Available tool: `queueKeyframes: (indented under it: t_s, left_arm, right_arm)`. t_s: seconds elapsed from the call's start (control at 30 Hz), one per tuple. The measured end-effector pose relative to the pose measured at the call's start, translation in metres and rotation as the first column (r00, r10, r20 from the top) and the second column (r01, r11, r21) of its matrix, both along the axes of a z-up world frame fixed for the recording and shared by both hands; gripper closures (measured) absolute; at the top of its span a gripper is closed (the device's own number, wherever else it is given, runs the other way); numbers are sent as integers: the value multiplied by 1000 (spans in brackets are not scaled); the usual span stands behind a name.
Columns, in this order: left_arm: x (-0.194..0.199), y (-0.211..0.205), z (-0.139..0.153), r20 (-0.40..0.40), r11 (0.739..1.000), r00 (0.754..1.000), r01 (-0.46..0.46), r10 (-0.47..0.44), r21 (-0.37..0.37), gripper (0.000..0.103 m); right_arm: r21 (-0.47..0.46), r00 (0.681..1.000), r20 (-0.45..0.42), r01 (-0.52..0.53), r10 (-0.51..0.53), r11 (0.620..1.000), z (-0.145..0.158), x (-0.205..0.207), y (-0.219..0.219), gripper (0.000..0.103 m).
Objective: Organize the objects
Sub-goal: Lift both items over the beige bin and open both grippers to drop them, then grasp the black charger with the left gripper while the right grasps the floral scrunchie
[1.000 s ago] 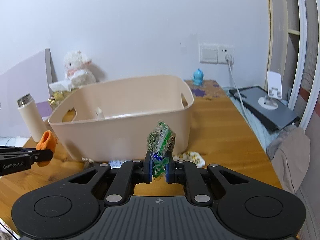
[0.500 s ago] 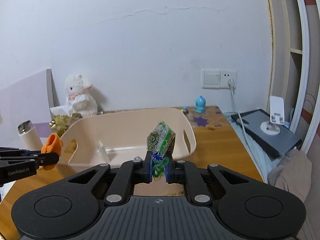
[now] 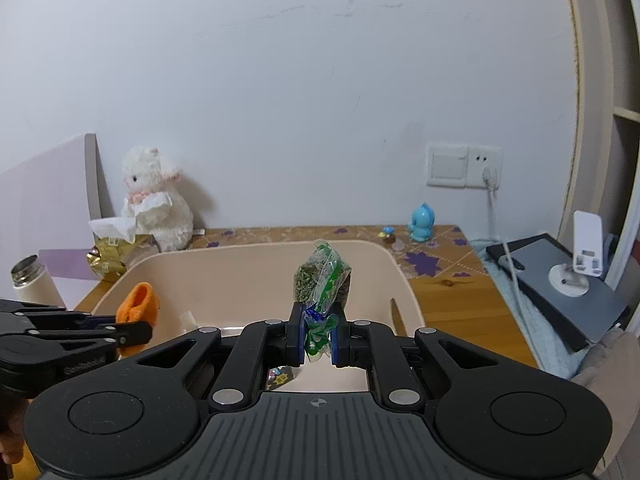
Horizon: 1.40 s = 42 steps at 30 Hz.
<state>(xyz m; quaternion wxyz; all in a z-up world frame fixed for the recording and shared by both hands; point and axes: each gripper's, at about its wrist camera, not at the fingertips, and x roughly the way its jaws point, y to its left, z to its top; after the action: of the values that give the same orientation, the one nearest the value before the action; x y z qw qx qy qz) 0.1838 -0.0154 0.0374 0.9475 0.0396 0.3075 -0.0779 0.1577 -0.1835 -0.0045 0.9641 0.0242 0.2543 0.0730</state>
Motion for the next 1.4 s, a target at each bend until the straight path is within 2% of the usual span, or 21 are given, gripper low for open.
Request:
queueKeyframes:
  t_s: [0.17, 0.4, 0.43, 0.47, 0.5, 0.53, 0.63, 0.7, 0.73, 0.87, 0.93, 1.17, 1.4]
  left_arm:
    - [20, -2, -18, -59, 1000, 998, 5, -4, 14, 88]
    - [27, -7, -33, -105, 999, 994, 13, -10, 29, 87]
    - [27, -7, -33, -106, 999, 994, 12, -8, 31, 87]
    - [25, -7, -32, -102, 1000, 995, 10, -6, 30, 84]
    - [24, -7, -30, -101, 1000, 995, 8, -5, 29, 74]
    - [22, -6, -27, -97, 1000, 995, 5, -2, 26, 68]
    - [12, -6, -16, -62, 1000, 998, 0, 1, 16, 49]
    - [3, -6, -8, -30, 1000, 999, -18, 18, 22, 27]
    - [-1, -6, -4, -18, 999, 999, -26, 27, 23, 24]
    - [-19, -4, 9, -3, 999, 999, -39, 39, 9, 18]
    - [-27, -2, 12, 1, 999, 999, -50, 50, 6, 14]
    - [-58, 4, 18, 0, 996, 996, -91, 91, -1, 11]
    - [-77, 4, 2, -52, 994, 993, -108, 108, 6, 10]
  right_arm:
    - [-12, 999, -53, -6, 6, 1000, -16, 21, 5, 92]
    - [-29, 991, -134, -8, 4, 1000, -35, 38, 6, 91]
    - [-30, 990, -138, -9, 5, 1000, -36, 38, 6, 88]
    - [-33, 990, -138, -9, 5, 999, -36, 37, 5, 75]
    - [-40, 992, -129, -6, 0, 999, -35, 36, 5, 69]
    - [-44, 993, -118, -8, 3, 999, -32, 33, 5, 61]
    - [-60, 997, -77, -8, 3, 998, -22, 22, 6, 50]
    - [-60, 998, -57, -7, 4, 998, -16, 14, 4, 41]
    - [-59, 999, -49, -5, 3, 998, -13, 10, 2, 35]
    - [-48, 1000, -30, -7, 6, 999, -4, -7, -3, 13]
    - [-42, 1000, -21, -4, 3, 999, -2, -17, -6, 8]
    - [-34, 999, -37, 6, -7, 999, -6, -41, -17, 2]
    - [-51, 995, -92, 29, -34, 998, -21, -55, -27, 1]
